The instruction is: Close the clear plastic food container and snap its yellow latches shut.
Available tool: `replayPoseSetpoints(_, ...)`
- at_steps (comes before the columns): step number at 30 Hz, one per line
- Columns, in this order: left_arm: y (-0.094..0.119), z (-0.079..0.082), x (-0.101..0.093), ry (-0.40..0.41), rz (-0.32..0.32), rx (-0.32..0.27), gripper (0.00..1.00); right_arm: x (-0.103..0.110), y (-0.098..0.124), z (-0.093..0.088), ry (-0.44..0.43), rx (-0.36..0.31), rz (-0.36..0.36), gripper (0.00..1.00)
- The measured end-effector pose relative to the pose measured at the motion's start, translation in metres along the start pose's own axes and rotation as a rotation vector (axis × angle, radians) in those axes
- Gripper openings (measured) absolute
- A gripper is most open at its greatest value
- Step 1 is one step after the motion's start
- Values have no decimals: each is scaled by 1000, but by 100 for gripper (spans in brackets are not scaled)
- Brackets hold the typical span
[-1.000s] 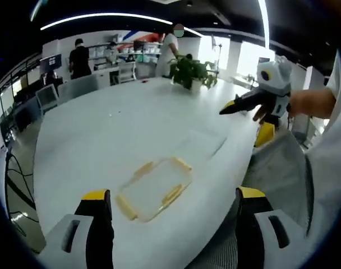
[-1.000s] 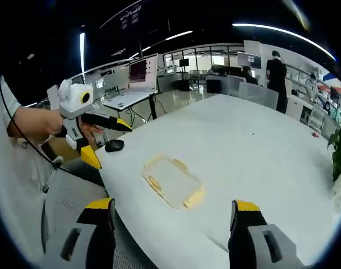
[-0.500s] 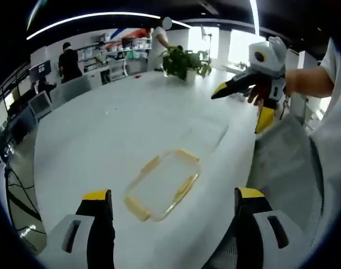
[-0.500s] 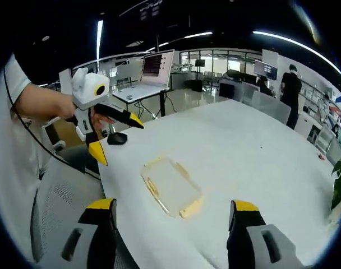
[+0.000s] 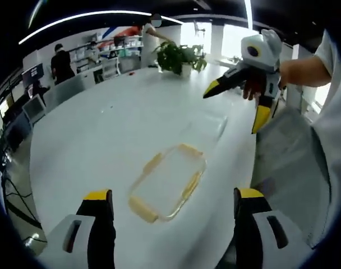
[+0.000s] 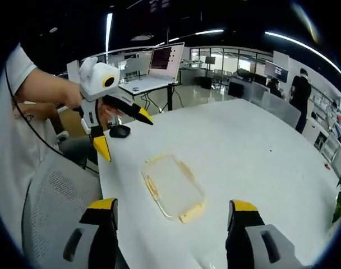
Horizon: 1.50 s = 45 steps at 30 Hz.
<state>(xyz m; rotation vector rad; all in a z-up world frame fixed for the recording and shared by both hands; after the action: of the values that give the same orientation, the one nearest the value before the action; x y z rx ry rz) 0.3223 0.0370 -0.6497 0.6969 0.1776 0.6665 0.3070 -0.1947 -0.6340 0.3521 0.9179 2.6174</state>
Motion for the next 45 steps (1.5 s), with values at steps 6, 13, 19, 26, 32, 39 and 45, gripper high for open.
replayPoseSetpoints(6,-7,-3,5,-18,-15,15,87,-9,-10,-2,4,27,14,78)
replayPoseSetpoints(13,-17,-5,6,-91,-61,45,85,-12,-18,-3,8,33,28,76)
replayPoseSetpoints(19,-26,-6,12,-122,-87,51,83,-15,-25,-7,12,47,40,75)
replayPoseSetpoints(26,-31,-7,18,-170,-112,46,81,-24,-33,-19,61,105,53,73)
replayPoseSetpoints(32,-39,-13,26,-198,-136,66,80,-32,-38,-24,94,151,60,73)
replayPoseSetpoints(39,-45,-15,27,-234,-157,76,80,-39,-44,-26,112,177,61,72)
replayPoseSetpoints(45,-51,-19,27,-294,-193,99,80,-43,-49,-32,117,199,79,70)
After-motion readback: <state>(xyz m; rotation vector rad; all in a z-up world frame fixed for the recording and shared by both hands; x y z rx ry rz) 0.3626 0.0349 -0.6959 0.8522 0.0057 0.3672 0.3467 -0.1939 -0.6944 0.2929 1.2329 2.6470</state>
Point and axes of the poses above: the point that each gripper's makers call its tool centre point, and the gripper's own axes: y roughly backward along the fingers, x roughly to its left, z roughly out of its top, the point moved 7 cm from there along y, roughly backward along the fingers, and after that the axes turned 9 degrees about z, right-handed, at the moved point
